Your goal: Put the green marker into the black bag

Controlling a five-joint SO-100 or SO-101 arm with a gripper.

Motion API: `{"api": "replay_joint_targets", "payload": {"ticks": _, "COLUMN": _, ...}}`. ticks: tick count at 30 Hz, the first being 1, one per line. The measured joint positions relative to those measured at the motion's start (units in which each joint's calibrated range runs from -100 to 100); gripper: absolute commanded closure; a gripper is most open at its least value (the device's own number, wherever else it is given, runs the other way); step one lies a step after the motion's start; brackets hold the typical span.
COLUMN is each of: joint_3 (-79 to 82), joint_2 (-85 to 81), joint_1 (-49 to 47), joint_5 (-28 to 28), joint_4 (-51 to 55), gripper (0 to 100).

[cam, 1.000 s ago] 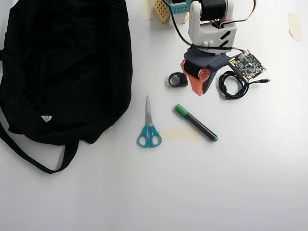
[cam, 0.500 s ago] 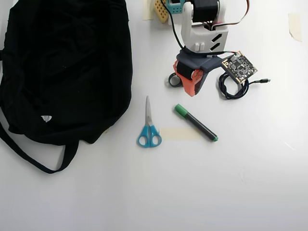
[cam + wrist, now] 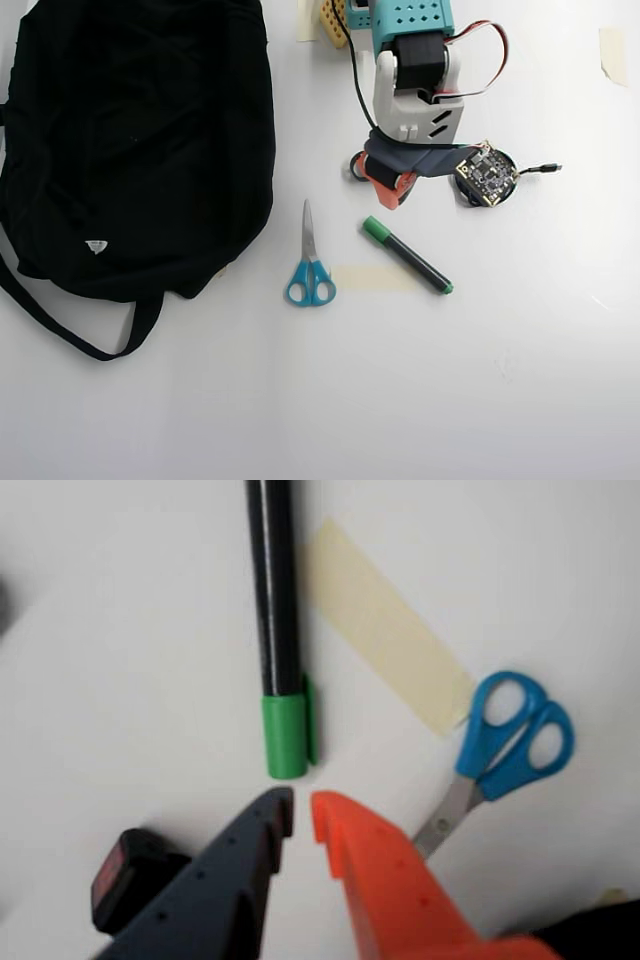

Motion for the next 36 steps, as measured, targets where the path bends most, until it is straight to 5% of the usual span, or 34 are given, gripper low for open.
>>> {"api": "replay_joint_targets", "payload": {"ticks": 36, "joint_3": -6.1, "joint_2": 16.9, "joint_1": -1.5, "joint_5": 0.0, "joint_4": -4.1, "gripper": 97}}
